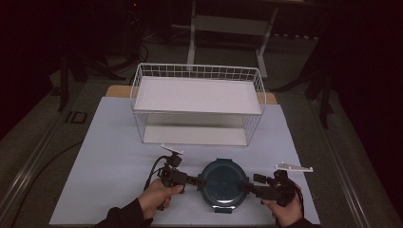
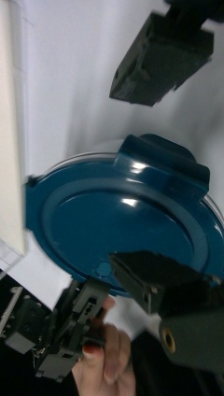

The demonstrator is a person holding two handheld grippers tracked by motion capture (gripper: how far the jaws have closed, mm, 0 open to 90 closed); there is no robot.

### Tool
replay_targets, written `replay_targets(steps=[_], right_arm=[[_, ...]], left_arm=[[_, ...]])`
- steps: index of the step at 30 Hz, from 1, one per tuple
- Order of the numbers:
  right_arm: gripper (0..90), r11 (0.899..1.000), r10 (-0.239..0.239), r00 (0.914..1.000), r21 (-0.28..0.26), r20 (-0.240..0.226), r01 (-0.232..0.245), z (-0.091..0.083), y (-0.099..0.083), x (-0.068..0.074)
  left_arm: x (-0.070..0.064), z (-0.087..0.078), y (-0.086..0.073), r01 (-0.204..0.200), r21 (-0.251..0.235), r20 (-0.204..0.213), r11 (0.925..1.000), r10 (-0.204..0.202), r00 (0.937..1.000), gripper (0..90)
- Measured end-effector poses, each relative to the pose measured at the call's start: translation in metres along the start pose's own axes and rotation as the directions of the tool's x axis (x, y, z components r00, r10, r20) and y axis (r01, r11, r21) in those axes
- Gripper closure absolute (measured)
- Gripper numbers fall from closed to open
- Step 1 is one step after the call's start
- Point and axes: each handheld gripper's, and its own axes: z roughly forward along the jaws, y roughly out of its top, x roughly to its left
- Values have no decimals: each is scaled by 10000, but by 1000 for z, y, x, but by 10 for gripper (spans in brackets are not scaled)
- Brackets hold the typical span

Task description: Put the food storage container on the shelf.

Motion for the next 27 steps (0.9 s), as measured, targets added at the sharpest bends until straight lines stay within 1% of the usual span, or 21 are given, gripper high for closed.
replay_targets(steps=[1,2,3,4,6,8,9,10,11,12,14,15,16,17,18,21,22,23,24,26,27], right_arm=[[210,9997,227,9997,132,-128,-226,0,-1,-3],[241,9973,642,9970,373,-427,-626,-1,-4,-9],[241,9973,642,9970,373,-427,-626,-1,-4,-9],[282,9948,885,9946,546,-548,-855,-3,-6,-13],[341,9919,1133,9903,675,-801,-1080,-5,-9,-16],[347,9912,1168,9894,726,-864,-1106,-5,-10,-17],[416,9882,1369,9838,850,-1161,-1275,-5,-13,-18],[446,9860,1503,9791,930,-1372,-1384,-4,-14,-18],[470,9842,1599,9763,999,-1458,-1463,-3,-15,-19],[470,9842,1599,9763,999,-1458,-1463,-3,-15,-19],[523,9791,1857,9678,1153,-1696,-1677,-1,-17,-20],[523,9791,1857,9678,1153,-1696,-1677,-1,-17,-20],[553,9777,1938,9632,1174,-1865,-1740,0,-18,-19],[556,9777,1958,9626,1134,-1870,-1768,0,-18,-19],[557,9779,1972,9623,1065,-1875,-1797,0,-19,-18],[559,9776,2007,9613,1021,-1888,-1841,0,-20,-18],[559,9790,1954,9637,948,-1821,-1806,0,-20,-16],[559,9790,1954,9637,948,-1821,-1806,0,-20,-16],[560,9802,1868,9656,1008,-1809,-1707,0,-19,-15],[561,9805,1858,9658,987,-1809,-1701,0,-20,-15],[561,9796,1896,9643,1026,-1851,-1729,0,-20,-15]], left_arm=[[-1,-1,-1,-141,41,-1,9999,141,9999,560],[-2,-1,-2,-300,12,-4,9995,300,9996,565],[-3,-1,-3,-389,20,-7,9992,389,9992,565],[-4,-2,-4,-442,58,-50,9990,443,9990,568],[-5,-2,-4,-526,62,-57,9986,526,9986,569],[-5,-3,-5,-671,98,-57,9977,672,9977,569],[-6,-3,-6,-777,77,-76,9969,778,9969,570],[-6,-3,-6,-902,116,-91,9959,903,9959,572],[-8,-4,-7,-1015,120,-138,9948,1017,9947,573],[-8,-4,-7,-1015,120,-138,9948,1017,9947,573],[-9,-4,-8,-1080,94,-173,9941,1082,9940,574],[-9,-4,-9,-1048,77,-171,9945,1050,9943,574],[-8,-4,-10,-1050,46,-127,9945,1050,9944,574],[-8,-4,-10,-1050,46,-127,9945,1050,9944,574],[-7,-5,-12,-942,-19,-105,9956,942,9955,575],[-7,-5,-13,-941,-71,-162,9955,940,9954,576],[-7,-5,-14,-897,-107,-170,9959,896,9958,576],[-7,-5,-14,-940,-142,-164,9955,938,9955,576],[-8,-6,-15,-983,-126,-198,9951,980,9950,576],[-8,-6,-15,-1075,-151,-232,9941,1072,9940,576],[-8,-6,-16,-987,-191,-218,9949,983,9949,576]])
